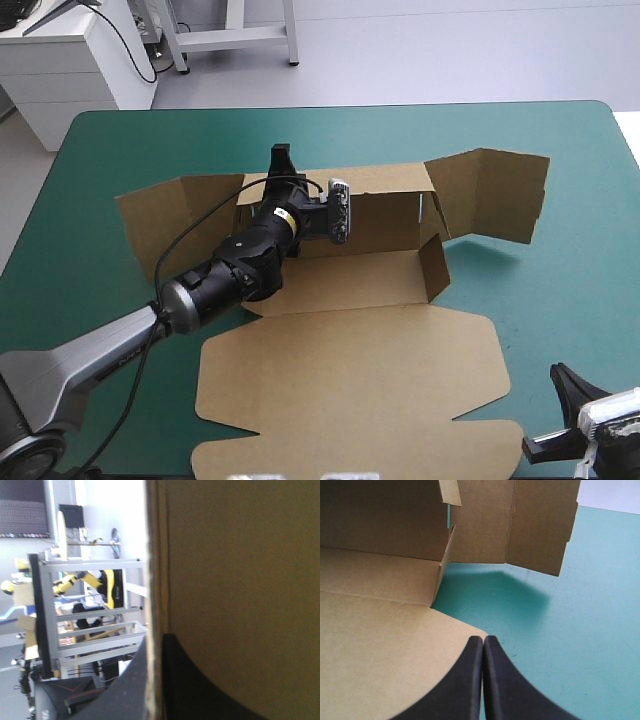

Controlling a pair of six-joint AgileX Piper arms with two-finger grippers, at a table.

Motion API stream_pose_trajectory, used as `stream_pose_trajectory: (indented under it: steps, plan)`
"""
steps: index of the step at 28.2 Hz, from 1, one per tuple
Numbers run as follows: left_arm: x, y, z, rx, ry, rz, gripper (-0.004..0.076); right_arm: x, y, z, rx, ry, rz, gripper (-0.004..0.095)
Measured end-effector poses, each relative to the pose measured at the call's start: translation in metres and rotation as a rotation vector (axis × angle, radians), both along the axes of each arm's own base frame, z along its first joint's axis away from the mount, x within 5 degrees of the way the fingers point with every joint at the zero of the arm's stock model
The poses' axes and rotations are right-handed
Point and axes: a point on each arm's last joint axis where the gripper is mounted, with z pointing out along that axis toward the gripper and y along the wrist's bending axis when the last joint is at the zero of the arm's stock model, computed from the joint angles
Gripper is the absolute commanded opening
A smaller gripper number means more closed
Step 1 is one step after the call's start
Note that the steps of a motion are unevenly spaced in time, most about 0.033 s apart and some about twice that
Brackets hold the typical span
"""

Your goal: Fold the box

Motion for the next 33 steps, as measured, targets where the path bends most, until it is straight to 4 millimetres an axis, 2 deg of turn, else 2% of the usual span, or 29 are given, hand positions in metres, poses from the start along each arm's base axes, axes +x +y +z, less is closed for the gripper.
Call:
stream_pose_trajectory:
  steps: [7,12,18,23,26,29,30,31,32,33]
  plan:
    - [-0.012,0.011,-0.009,0.019,-0.082,-0.042,-0.0010,0.000,0.000,0.000,-0.003,-0.001,-0.002,-0.0018]
    - [-0.025,0.010,-0.026,0.036,-0.063,-0.045,-0.0010,0.000,-0.001,0.000,-0.007,-0.002,-0.004,-0.0018]
    - [-0.041,0.007,-0.036,0.046,-0.123,-0.036,-0.0010,0.000,-0.001,0.000,-0.007,-0.002,-0.004,-0.0018]
    - [-0.044,0.007,-0.039,0.049,-0.141,-0.021,-0.0010,0.000,-0.001,0.000,-0.008,-0.002,-0.005,0.0003]
    - [-0.044,0.007,-0.038,0.049,-0.143,-0.018,-0.0010,0.000,-0.001,0.000,-0.008,-0.002,-0.005,0.0113]
    - [-0.044,0.007,-0.038,0.049,-0.144,-0.017,-0.0010,0.000,-0.001,0.000,-0.008,-0.002,-0.005,0.0282]
    - [-0.044,0.007,-0.038,0.049,-0.144,-0.017,-0.0010,0.000,-0.001,0.000,-0.008,-0.002,-0.005,0.0425]
    - [-0.044,0.007,-0.038,0.049,-0.144,-0.017,-0.0010,0.000,-0.001,0.000,-0.008,-0.002,-0.005,0.0482]
    - [-0.044,0.007,-0.038,0.049,-0.144,-0.017,-0.0010,0.000,-0.001,0.000,-0.008,-0.002,-0.005,0.0605]
    - [-0.044,0.007,-0.038,0.049,-0.144,-0.017,-0.0010,0.000,-0.001,0.000,-0.008,-0.002,-0.005,0.0650]
